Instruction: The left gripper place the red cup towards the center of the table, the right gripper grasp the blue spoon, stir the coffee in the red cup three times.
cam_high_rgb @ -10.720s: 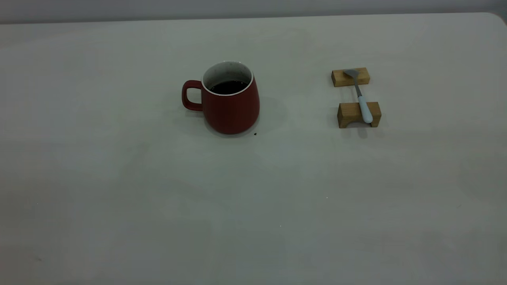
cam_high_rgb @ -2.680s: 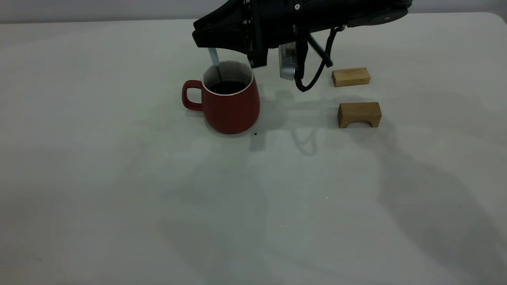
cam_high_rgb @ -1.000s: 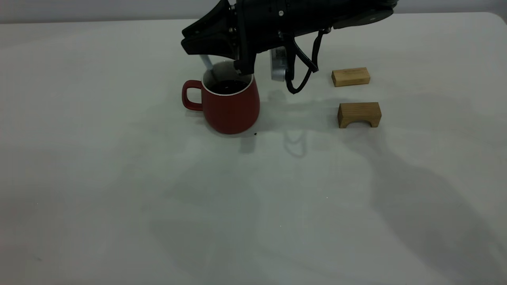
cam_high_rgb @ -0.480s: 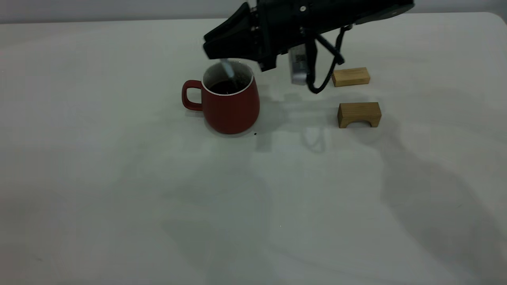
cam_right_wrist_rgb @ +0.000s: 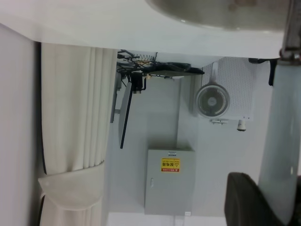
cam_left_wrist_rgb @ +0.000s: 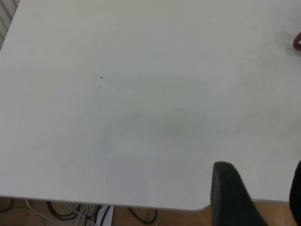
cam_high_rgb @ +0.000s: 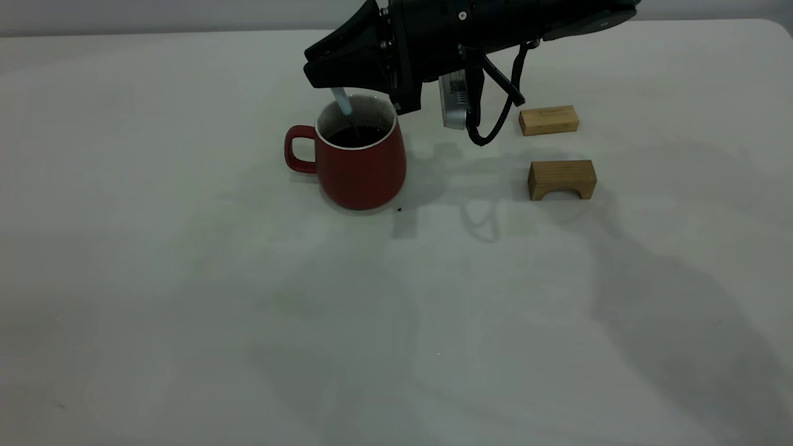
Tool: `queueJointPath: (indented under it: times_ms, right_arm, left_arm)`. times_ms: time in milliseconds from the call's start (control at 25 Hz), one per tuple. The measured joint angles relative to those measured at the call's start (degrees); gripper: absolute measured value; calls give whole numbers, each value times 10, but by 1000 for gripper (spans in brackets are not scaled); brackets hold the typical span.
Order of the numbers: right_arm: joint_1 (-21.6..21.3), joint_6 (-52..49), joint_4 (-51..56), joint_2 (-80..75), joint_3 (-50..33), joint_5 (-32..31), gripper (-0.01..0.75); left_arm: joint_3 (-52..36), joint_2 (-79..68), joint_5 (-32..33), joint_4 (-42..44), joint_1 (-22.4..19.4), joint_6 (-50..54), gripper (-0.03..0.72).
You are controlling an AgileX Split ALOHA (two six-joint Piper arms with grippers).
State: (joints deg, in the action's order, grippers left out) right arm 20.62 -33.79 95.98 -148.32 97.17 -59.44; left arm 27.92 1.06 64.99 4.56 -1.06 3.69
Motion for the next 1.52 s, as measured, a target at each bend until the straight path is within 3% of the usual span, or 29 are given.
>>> queueJointPath:
  times_ms: [240, 560, 760, 880, 1080, 1360, 1520]
  right_arm:
    - [0, 11, -17, 0, 0, 0, 175]
    - [0, 112, -41, 0, 0, -30, 444]
    - [-2, 145, -109, 31, 0, -40, 491]
    - [-2, 148, -202, 81, 0, -27, 495]
    - [-3, 149, -444, 215, 0, -13, 495]
    - [-5, 181, -675, 420, 0, -95, 495]
    - [-5, 196, -759, 524, -3, -108, 495]
  left_arm:
    - [0, 0, 0, 0, 0, 0, 382]
    - [0, 0, 0, 0, 0, 0, 382]
    - [0, 0, 0, 0, 0, 0, 382]
    - [0, 0, 0, 0, 0, 0, 382]
    - [0, 0, 0, 0, 0, 0, 382]
    - [0, 0, 0, 0, 0, 0, 382]
    - [0, 0, 0, 0, 0, 0, 382]
